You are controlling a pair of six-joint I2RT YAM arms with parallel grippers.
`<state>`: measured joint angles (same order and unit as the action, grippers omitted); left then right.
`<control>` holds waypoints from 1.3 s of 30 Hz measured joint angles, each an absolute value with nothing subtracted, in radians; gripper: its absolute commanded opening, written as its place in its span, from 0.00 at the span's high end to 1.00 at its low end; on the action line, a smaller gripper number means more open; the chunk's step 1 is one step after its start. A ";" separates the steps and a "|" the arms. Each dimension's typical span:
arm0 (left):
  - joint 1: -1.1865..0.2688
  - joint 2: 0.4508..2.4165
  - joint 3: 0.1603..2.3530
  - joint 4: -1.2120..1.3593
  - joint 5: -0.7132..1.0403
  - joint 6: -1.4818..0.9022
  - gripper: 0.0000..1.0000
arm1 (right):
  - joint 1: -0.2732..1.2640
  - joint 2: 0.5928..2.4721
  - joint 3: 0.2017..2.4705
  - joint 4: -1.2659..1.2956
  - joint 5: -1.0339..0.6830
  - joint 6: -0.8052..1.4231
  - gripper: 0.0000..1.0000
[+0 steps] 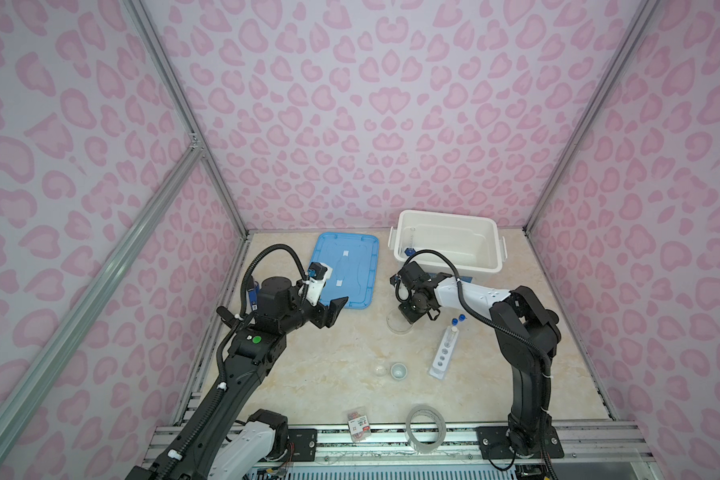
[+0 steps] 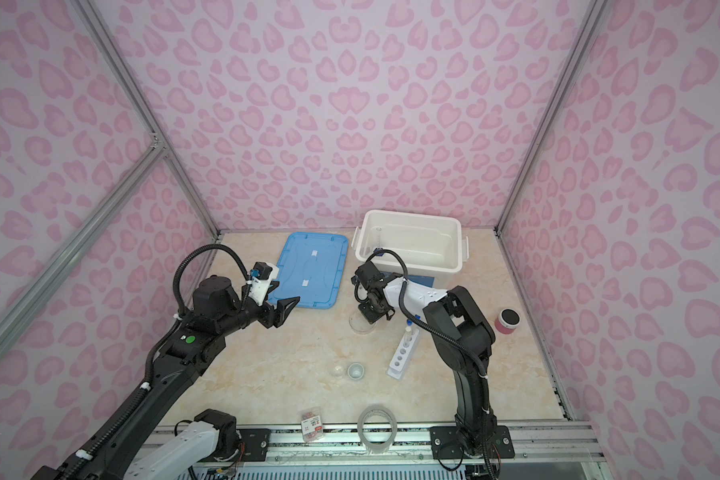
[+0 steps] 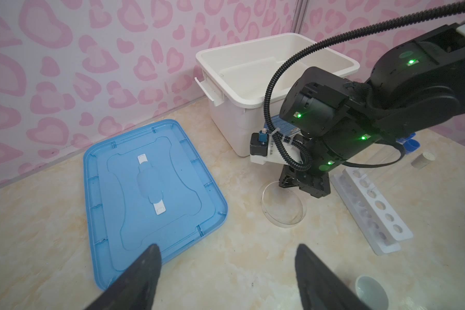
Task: Organize the chemistry lab equipment
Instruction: 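Lift the glass dish with right gripper and carry it into the white bin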
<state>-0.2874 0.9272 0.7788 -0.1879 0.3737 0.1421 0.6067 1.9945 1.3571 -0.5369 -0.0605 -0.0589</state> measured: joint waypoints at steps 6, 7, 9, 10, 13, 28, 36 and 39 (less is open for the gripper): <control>-0.287 0.926 0.779 -0.188 0.374 0.142 0.20 | 0.607 1.973 1.357 -0.542 -0.054 -0.059 0.97; -0.287 0.926 0.779 -0.188 0.374 0.142 0.20 | 0.607 1.967 1.357 -0.546 -0.054 -0.059 0.97; -0.287 0.926 0.779 -0.189 0.374 0.142 0.20 | 0.607 1.953 1.358 -0.552 -0.054 -0.059 0.98; -0.287 0.926 0.779 -0.189 0.374 0.142 0.20 | 0.607 1.945 1.361 -0.556 -0.054 -0.059 0.97; -0.287 0.926 0.779 -0.189 0.374 0.142 0.20 | 0.607 1.914 1.375 -0.570 -0.058 -0.060 0.97; -0.287 0.917 0.779 -0.189 0.374 0.142 0.20 | 0.603 1.770 1.612 -0.785 -0.104 -0.125 0.97; -0.287 0.903 0.779 -0.189 0.374 0.142 0.21 | 0.562 1.744 1.770 -0.884 -0.094 -0.142 0.97; -0.287 0.899 0.779 -0.189 0.374 0.142 0.21 | 0.524 1.738 1.809 -0.886 -0.083 -0.142 0.97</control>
<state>-0.2874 0.8993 0.7788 -0.1886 0.3740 0.1421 0.5243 1.7378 1.8088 -0.8864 -0.0826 -0.1425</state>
